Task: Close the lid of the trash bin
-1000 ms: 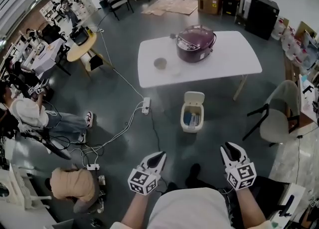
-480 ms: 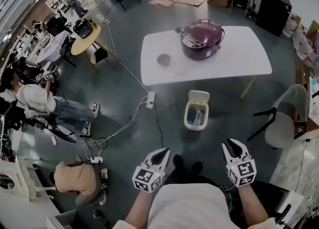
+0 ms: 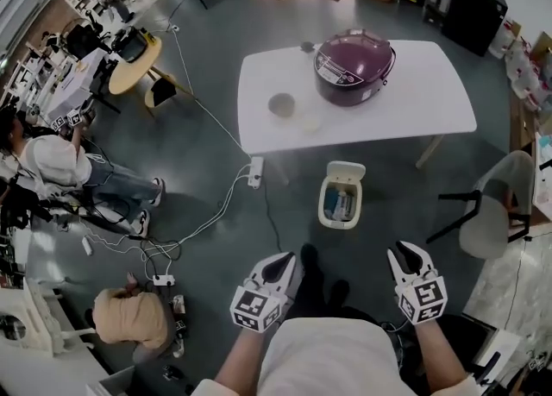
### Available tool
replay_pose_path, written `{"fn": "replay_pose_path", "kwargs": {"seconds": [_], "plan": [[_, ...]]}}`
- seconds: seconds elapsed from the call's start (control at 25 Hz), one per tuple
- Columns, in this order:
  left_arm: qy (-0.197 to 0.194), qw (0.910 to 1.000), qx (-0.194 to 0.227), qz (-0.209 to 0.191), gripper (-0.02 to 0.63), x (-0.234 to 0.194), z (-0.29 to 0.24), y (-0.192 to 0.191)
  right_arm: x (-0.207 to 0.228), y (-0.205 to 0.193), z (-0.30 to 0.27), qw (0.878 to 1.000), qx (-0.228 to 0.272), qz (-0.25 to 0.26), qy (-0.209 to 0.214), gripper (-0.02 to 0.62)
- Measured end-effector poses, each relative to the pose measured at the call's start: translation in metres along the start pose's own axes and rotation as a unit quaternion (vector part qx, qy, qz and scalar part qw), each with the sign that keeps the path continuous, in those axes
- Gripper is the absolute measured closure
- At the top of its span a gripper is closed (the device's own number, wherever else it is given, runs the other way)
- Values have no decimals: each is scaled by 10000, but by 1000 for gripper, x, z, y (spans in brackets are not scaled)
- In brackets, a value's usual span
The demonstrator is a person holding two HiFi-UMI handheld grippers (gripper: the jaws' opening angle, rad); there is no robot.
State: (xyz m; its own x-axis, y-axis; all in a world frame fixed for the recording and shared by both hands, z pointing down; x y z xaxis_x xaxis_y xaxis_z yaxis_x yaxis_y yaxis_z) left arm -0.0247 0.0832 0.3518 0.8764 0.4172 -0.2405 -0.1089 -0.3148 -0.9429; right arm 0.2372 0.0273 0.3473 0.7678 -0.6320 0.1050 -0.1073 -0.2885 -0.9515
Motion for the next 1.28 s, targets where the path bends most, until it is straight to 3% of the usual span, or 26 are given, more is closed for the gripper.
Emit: {"fn": "replay_pose_path", "kwargs": {"seconds": [0.72,1.0,1.28], "plan": [[-638,9961,-528,298,594,-144,-97,-12,7,7,-170,9974,-572,87,-423,494],[-817,9927,-837,307,594,-175,-126,-41,21,-25,-221,9946,-837,207,-569,494],[-614,9928,-949,393,594,-200,-158,-74,52,-63,-271,9923,-1061,455,-443,491]]}}
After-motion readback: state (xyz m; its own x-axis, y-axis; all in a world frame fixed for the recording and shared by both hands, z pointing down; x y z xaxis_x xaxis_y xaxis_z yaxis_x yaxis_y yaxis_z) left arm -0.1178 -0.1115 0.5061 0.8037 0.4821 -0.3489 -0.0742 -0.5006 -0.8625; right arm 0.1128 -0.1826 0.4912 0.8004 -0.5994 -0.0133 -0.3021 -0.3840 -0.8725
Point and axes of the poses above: the fingertips, and each gripper's own axes: z backward along the fingers, x to its right, y out of its top, the point moved 3 cm from there along z, backward along the fingers, and after that the axes turned 12 degrees about x, right-handed, at the moved point
